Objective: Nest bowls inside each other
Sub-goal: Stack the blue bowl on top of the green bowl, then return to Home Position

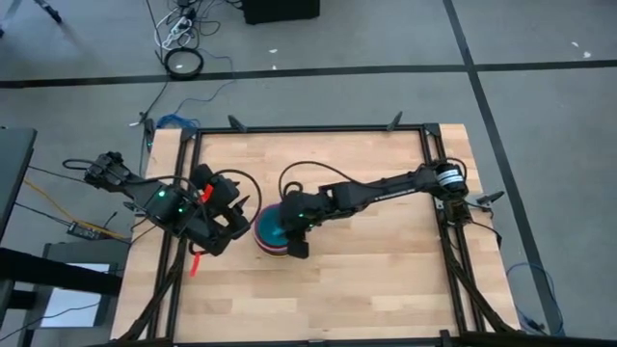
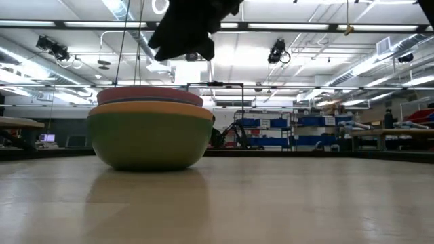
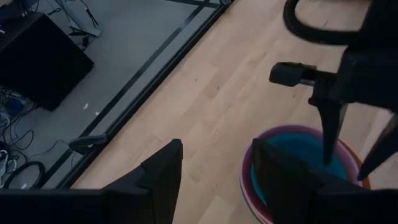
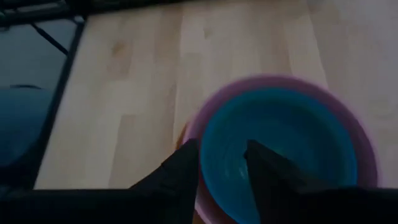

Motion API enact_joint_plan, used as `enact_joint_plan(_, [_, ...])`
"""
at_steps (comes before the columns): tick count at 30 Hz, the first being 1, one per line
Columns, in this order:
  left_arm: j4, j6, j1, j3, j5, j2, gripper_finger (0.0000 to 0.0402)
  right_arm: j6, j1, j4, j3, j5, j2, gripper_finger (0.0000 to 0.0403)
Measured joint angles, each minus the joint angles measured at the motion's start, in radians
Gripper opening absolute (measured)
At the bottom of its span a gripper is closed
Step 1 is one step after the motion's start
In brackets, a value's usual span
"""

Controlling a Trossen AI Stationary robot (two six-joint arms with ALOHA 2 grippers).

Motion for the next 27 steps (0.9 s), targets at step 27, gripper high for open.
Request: enact_joint_plan(27, [0.802, 0.687, 0.255, -0.085, -0.337, 0.000, 0.0202, -0.391, 0.002, 0.019, -0.029, -0.076, -0.544, 0.0130])
